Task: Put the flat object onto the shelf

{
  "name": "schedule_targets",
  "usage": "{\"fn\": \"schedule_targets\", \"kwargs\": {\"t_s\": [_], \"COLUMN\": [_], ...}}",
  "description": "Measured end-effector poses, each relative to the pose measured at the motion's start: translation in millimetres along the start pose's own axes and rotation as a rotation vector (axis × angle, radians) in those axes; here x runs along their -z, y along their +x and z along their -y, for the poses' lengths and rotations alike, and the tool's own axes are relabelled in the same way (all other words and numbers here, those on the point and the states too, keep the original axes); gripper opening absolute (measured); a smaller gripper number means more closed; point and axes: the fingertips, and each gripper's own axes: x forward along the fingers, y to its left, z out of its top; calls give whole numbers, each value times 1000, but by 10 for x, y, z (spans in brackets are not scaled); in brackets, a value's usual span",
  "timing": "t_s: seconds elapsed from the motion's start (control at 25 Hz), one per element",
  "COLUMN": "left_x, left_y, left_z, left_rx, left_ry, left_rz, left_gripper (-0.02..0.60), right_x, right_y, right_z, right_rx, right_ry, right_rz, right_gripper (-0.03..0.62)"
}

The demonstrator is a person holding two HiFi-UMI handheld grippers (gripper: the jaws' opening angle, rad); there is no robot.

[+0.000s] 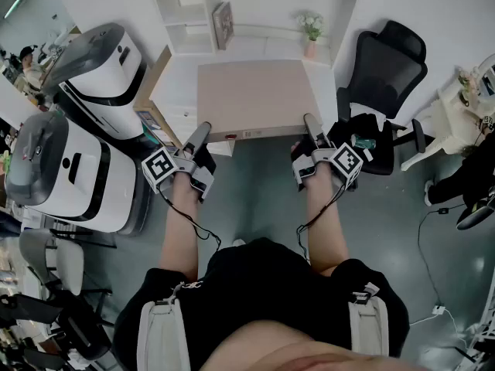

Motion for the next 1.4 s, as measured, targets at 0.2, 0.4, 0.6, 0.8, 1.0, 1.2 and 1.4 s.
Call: {"fn": "schedule_targets", "kwargs": {"t_s": [0.2,0.4,0.6,0.8,1.0,1.2,1.4], "left_x": [-9,-2,-12,-130,-329,-426,-494], "left_y": [-7,-14,-5,-160,-433,-568,-571], "left_z": [-8,-8,-10,-27,-109,-143,-190], "left_rx": [13,7,12,34,53,64,67], "left_ry": [1,-13,-6,-28,-20,-10,-22], "left_rz": [-2,-13,-15,-18,-37,-58,-67], "left_gripper": [304,304,304,304,303,304,304], "right_x": [12,17,36,223,585,765,804], "right_y": [18,3,-15,-42,-64,-88,-18], "right_z": [-53,-57,-47,-140,-147,-196,-202], "right_rx": [-32,-29,-39,-32,-41,-54,-52], "right_ry": [-1,-19,1,-46,-56,-85,-103], "right_rz": [-1,11,14,21,37,45,51], "right_gripper": [295,296,296,296,298,298,298]}}
